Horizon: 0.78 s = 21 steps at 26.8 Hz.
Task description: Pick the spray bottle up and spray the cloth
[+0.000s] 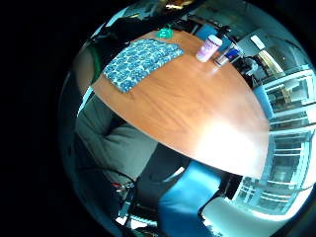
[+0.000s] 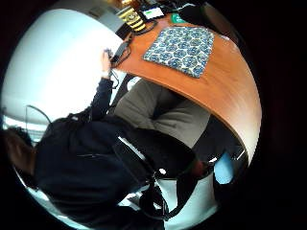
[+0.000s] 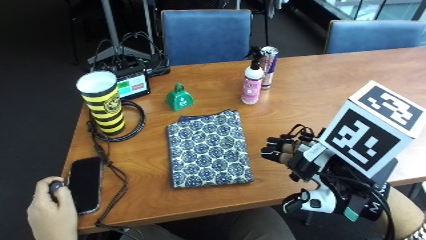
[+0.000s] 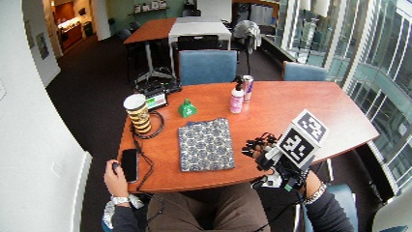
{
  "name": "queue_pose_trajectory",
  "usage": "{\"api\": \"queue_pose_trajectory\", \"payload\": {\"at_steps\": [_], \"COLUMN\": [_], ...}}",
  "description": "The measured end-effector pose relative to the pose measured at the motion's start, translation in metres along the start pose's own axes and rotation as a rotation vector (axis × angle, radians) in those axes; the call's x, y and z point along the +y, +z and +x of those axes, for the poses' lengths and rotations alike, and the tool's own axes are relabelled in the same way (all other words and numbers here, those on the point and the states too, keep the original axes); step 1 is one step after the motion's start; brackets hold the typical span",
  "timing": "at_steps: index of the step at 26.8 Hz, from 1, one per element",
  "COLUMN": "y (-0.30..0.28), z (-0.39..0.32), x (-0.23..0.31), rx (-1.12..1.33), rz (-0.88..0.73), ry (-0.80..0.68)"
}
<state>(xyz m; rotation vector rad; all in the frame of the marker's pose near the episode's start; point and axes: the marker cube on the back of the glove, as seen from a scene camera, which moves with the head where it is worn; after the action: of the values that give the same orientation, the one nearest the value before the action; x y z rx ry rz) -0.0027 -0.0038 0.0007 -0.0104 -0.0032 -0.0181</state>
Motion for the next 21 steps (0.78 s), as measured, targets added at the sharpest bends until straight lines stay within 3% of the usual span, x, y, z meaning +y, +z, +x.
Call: {"api": "queue_pose_trajectory", "payload": {"at_steps": [21], "y": [0.018], "z": [0.005], "x": [-0.025], "rx": [-0.035], "rz": [-0.061], "ry": [-0.011]}}
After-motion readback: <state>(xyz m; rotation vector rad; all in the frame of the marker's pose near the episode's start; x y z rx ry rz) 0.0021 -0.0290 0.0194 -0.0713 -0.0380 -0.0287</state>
